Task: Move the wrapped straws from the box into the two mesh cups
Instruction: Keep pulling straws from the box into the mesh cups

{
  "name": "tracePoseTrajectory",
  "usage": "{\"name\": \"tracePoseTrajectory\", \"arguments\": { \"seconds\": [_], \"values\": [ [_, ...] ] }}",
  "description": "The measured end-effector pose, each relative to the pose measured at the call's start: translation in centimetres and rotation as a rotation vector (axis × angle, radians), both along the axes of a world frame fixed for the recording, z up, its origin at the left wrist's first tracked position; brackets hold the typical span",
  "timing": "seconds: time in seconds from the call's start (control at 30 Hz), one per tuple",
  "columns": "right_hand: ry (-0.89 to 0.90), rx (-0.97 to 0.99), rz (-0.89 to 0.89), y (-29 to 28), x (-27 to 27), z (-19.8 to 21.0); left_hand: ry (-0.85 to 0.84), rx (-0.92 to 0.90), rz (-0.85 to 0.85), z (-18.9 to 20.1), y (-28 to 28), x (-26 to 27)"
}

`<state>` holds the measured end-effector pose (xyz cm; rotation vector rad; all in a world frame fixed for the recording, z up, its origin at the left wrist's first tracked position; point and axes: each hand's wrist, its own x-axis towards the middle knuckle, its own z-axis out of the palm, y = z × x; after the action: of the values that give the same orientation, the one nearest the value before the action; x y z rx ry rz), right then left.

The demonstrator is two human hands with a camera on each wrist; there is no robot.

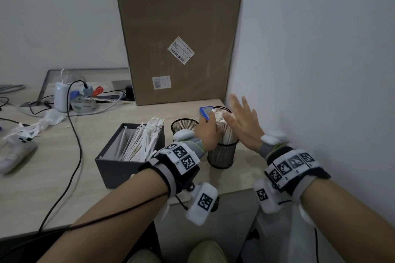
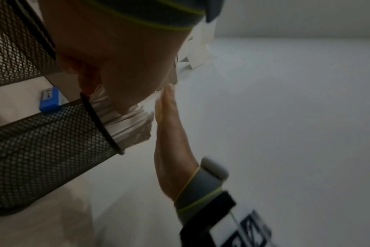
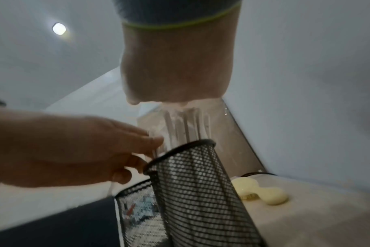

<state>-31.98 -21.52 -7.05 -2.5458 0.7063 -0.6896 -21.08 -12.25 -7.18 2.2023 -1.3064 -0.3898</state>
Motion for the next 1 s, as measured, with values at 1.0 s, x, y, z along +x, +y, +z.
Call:
{"name": "tracePoseTrajectory", "arguments": {
  "seconds": [1.0],
  "values": [
    [-0.126,0.395,-0.220,-1.5,1.9,-2.7,-0.218,0.356,-0.140,1.8,4.5,2.7]
  ]
}}
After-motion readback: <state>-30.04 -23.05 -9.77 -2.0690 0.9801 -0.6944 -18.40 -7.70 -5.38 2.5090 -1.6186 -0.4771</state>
